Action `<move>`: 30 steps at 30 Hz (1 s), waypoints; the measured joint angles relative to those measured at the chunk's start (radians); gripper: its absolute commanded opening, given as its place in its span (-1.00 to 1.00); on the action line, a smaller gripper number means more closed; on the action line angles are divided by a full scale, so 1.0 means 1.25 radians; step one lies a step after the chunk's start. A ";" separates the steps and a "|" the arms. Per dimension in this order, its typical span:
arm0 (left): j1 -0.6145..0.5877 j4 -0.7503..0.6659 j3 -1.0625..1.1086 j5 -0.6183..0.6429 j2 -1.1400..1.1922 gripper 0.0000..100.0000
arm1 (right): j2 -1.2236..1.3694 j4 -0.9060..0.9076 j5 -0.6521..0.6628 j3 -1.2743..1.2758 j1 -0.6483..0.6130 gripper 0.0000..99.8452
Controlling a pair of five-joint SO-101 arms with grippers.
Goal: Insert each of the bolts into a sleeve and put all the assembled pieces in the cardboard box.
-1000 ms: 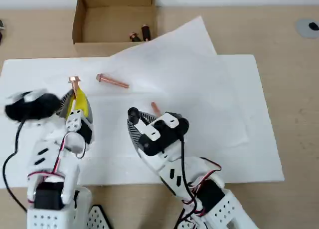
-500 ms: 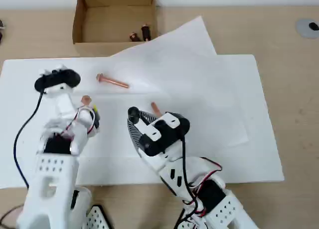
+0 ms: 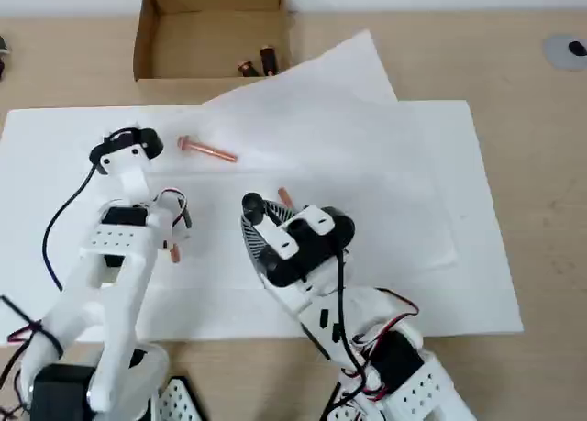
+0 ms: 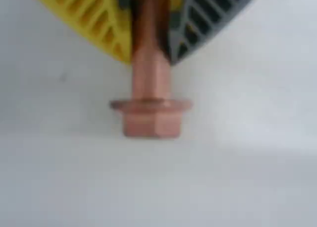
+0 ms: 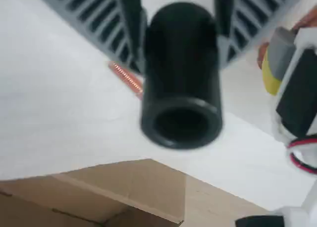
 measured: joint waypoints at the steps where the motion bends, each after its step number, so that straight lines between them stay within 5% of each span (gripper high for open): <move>1: -0.001 0.000 0.000 0.017 0.001 -0.78 | 0.000 0.000 0.007 0.000 0.000 -0.98; 18: -0.001 0.112 -0.118 0.074 0.028 -0.62 | 0.000 0.000 0.017 0.000 0.000 -0.98; 30: -0.070 0.146 -0.281 0.074 0.290 -0.63 | 0.000 0.107 0.017 -0.061 0.000 -0.98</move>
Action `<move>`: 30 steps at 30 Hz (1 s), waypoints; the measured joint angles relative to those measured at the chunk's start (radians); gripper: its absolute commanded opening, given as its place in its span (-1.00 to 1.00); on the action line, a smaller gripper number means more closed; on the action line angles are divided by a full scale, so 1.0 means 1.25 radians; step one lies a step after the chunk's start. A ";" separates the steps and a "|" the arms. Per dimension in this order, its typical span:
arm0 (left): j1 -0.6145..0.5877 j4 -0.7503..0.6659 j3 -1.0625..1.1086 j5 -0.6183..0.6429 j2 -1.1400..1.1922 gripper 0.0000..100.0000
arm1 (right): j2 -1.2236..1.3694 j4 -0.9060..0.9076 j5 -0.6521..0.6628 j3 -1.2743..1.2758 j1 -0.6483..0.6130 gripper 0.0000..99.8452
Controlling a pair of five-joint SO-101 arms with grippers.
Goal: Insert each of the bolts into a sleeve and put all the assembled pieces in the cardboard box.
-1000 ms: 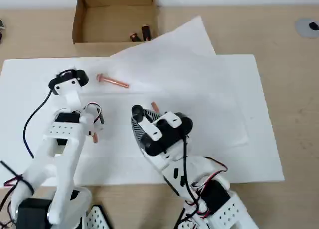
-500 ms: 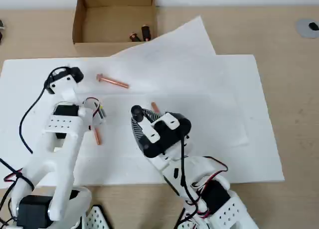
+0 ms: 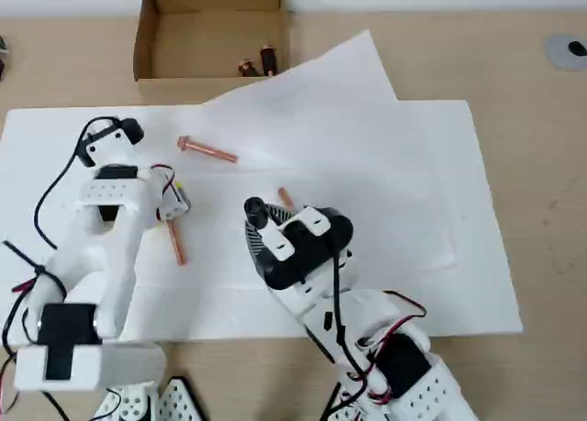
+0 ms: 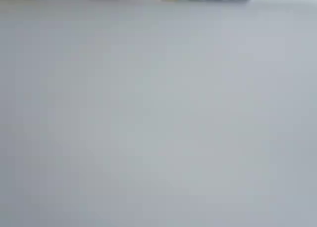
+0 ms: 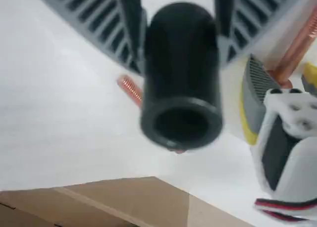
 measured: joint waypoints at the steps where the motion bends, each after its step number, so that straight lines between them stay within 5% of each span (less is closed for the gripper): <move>1: 0.000 0.010 -0.015 0.000 0.010 -0.63 | 0.000 0.006 0.000 -0.004 0.000 -0.98; 10: 0.016 0.056 -0.075 -0.091 0.055 -0.90 | 0.000 0.011 0.000 -0.004 0.000 -0.98; 30: 0.011 0.245 -0.144 -0.114 0.033 -0.98 | 0.000 0.011 0.000 -0.029 0.000 -0.98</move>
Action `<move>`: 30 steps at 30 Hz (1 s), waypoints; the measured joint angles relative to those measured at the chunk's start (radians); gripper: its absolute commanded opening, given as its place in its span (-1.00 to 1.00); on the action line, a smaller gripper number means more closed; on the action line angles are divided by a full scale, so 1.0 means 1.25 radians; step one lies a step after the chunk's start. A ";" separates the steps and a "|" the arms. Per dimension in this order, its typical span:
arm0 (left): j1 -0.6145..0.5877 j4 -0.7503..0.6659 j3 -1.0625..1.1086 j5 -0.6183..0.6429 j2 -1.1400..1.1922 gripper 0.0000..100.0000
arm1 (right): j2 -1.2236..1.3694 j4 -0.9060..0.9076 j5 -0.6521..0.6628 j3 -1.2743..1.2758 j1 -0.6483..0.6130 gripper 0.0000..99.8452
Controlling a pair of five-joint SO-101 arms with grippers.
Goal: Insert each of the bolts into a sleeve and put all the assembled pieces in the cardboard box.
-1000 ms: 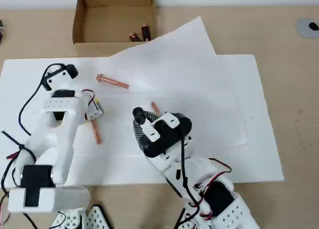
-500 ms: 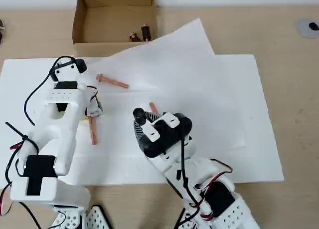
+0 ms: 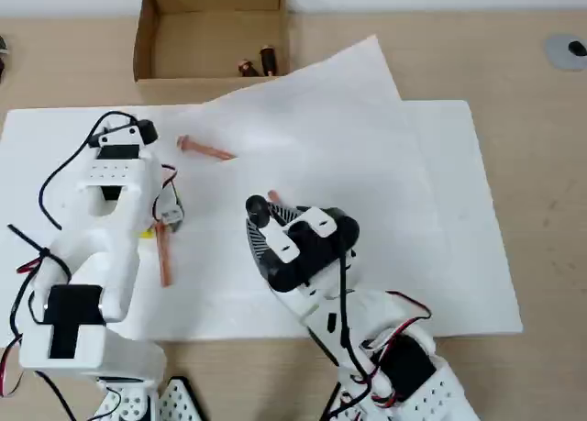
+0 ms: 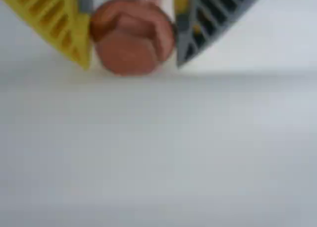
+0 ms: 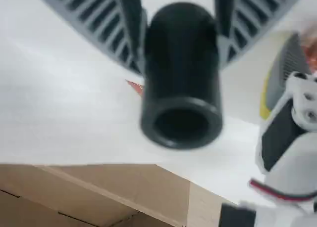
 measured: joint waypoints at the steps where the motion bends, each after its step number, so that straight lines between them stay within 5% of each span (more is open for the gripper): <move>1: 0.000 0.016 -0.021 0.000 -0.012 -0.98 | 0.000 0.000 0.000 0.000 0.000 -0.98; 10: 0.022 0.150 -0.083 -0.023 -0.028 -0.89 | 0.000 0.000 0.000 0.000 0.000 -0.98; 20: 0.022 0.082 -0.059 -0.022 0.042 -0.87 | 0.000 0.004 0.000 -0.010 0.025 -0.98; 30: -0.037 0.053 -0.059 -0.022 0.049 -0.63 | 0.000 0.066 0.000 -0.049 0.042 -0.98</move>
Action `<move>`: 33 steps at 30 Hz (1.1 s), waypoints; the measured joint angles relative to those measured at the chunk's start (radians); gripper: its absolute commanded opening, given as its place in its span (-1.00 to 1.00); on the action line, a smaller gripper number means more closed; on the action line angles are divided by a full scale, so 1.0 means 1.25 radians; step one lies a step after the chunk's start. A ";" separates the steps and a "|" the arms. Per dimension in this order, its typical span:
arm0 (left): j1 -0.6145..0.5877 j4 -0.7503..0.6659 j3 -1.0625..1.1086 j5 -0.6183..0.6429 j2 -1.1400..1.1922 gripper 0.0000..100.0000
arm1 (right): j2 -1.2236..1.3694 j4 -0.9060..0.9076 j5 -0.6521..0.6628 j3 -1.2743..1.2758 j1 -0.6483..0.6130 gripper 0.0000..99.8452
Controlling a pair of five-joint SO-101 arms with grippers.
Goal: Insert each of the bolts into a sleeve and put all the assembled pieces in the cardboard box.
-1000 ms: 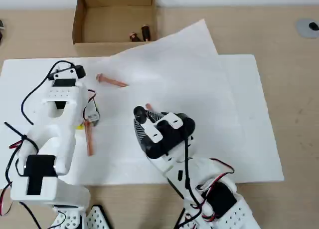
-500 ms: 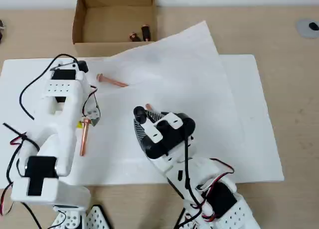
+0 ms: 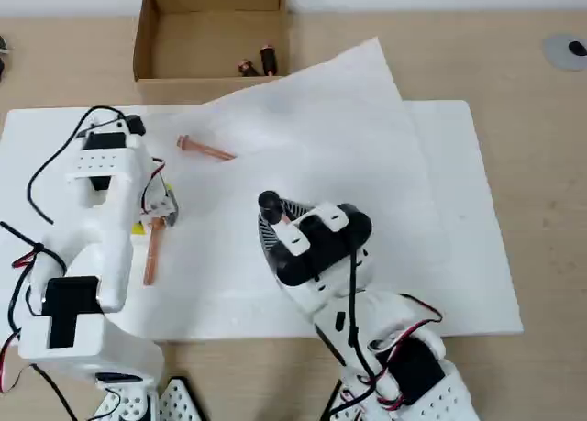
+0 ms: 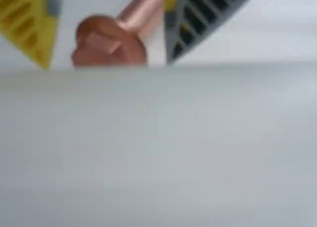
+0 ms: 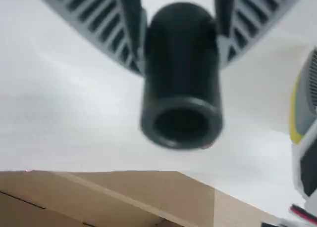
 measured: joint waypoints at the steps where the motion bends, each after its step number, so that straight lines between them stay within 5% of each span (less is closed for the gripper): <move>1: 0.000 0.000 0.000 -0.004 0.000 -0.63 | 0.000 0.000 0.000 0.000 0.000 -0.98; 16: 0.000 0.079 -0.005 -0.274 0.000 -0.65 | 0.000 0.001 0.000 0.000 0.000 -0.98; 24: -0.022 0.072 -0.004 -0.311 0.000 -0.72 | 0.000 0.001 0.000 0.000 0.000 -0.98; 33: -0.010 -0.060 0.098 -0.318 -0.014 -0.72 | 0.000 0.001 0.000 0.000 0.000 -0.98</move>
